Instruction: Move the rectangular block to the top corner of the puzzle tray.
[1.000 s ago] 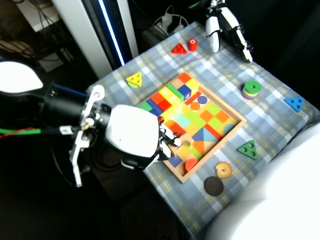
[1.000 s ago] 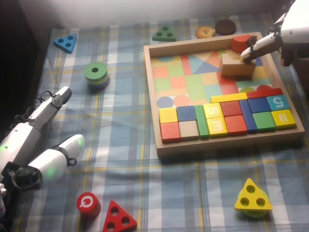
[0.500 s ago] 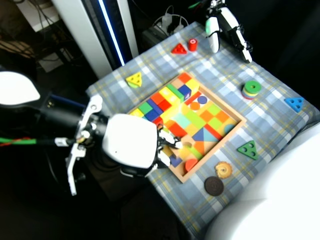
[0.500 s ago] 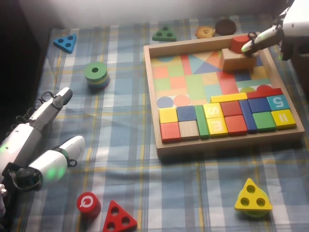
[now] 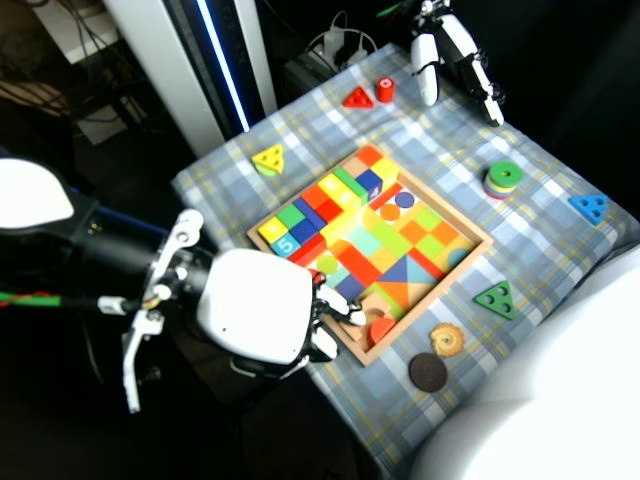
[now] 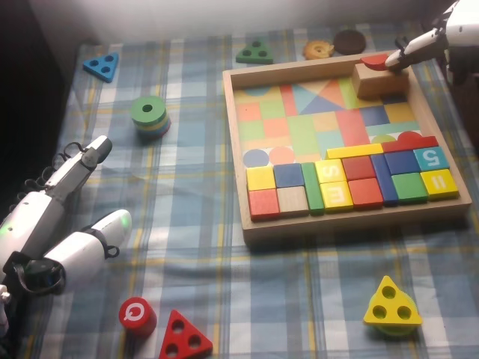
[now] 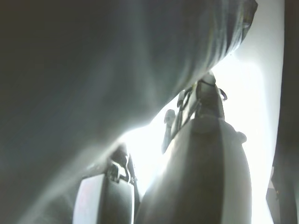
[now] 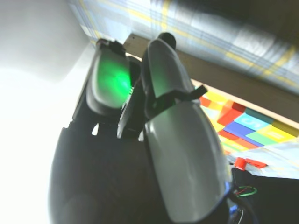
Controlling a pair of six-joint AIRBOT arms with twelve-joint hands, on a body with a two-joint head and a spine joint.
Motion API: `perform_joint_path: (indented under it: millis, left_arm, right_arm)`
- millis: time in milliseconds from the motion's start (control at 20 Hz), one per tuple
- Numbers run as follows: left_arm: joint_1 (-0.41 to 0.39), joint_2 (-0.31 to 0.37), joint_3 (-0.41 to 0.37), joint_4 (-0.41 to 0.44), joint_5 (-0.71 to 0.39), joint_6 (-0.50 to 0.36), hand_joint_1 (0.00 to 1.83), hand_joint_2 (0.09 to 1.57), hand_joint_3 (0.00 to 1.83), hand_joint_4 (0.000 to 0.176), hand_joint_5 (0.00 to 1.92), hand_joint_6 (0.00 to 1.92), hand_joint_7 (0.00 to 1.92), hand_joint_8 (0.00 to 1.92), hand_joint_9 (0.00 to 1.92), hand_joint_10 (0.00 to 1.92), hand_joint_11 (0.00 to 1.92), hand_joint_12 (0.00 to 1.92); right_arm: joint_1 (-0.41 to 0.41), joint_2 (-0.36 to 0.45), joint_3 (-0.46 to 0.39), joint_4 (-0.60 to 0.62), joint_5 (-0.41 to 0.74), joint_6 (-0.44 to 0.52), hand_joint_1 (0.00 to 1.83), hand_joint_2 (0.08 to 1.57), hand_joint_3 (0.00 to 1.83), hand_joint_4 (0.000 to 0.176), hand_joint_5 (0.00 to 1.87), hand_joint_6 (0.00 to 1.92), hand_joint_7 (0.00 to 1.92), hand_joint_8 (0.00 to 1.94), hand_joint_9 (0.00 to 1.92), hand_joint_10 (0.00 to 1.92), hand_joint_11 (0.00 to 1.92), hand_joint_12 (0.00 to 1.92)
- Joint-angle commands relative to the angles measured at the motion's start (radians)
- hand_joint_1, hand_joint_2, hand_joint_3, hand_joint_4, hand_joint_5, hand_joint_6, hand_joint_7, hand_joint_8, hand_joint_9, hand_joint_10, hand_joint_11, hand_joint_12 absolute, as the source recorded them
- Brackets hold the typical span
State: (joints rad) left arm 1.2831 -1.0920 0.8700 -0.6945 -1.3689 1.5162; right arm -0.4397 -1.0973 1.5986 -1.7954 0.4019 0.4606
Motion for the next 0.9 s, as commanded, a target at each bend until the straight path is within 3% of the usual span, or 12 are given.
perform_joint_path:
  millis: [0, 50, 200, 300, 700, 850]
  left_arm:
    - [-0.004, 0.006, -0.002, 0.039, -0.114, -0.006, 0.68, 1.35, 0.0, 0.113, 0.15, 0.0, 0.07, 0.0, 0.02, 0.0, 0.0, 0.0]
    - [-0.004, 0.006, -0.002, 0.039, -0.114, -0.006, 0.7, 1.35, 0.0, 0.098, 0.16, 0.0, 0.08, 0.0, 0.03, 0.0, 0.0, 0.0]
    - [-0.004, 0.007, -0.003, 0.039, -0.115, -0.006, 0.71, 1.34, 0.0, 0.089, 0.16, 0.0, 0.08, 0.0, 0.05, 0.01, 0.0, 0.0]
    - [-0.004, 0.006, -0.003, 0.039, -0.114, -0.006, 0.69, 1.34, 0.0, 0.104, 0.15, 0.0, 0.08, 0.0, 0.04, 0.0, 0.0, 0.0]
    - [-0.004, 0.006, -0.003, 0.038, -0.114, -0.006, 0.66, 1.35, 0.0, 0.093, 0.15, 0.0, 0.07, 0.0, 0.04, 0.0, 0.0, 0.0]
    - [-0.003, 0.005, -0.003, 0.036, -0.118, -0.006, 0.68, 1.35, 0.0, 0.092, 0.15, 0.0, 0.07, 0.0, 0.03, 0.0, 0.0, 0.0]
  right_arm:
    - [-0.003, 0.0, 0.014, -0.017, -0.044, -0.012, 1.62, 1.18, 0.0, 0.0, 0.43, 0.0, 1.31, 1.94, 1.52, 1.92, 1.6, 1.92]
    - [-0.003, -0.008, 0.022, -0.018, -0.044, -0.012, 1.61, 1.18, 0.0, 0.0, 0.43, 0.0, 1.31, 1.94, 1.52, 1.92, 1.59, 1.92]
    - [-0.004, -0.033, 0.054, -0.018, -0.044, -0.012, 1.63, 1.16, 0.0, 0.0, 0.42, 0.0, 1.22, 1.94, 1.43, 1.92, 1.5, 1.92]
    - [-0.004, -0.035, 0.058, -0.018, -0.053, -0.012, 1.63, 1.16, 0.0, 0.0, 0.42, 0.0, 1.23, 1.94, 1.43, 1.92, 1.52, 1.92]
    - [-0.004, -0.04, 0.056, -0.02, -0.07, -0.021, 1.6, 1.16, 0.0, 0.0, 0.42, 0.0, 1.32, 1.94, 1.5, 1.92, 1.58, 1.92]
    - [0.007, -0.04, 0.044, 0.008, -0.088, -0.021, 1.62, 1.16, 0.0, 0.0, 0.39, 0.0, 1.1, 1.94, 1.49, 1.92, 1.59, 1.92]
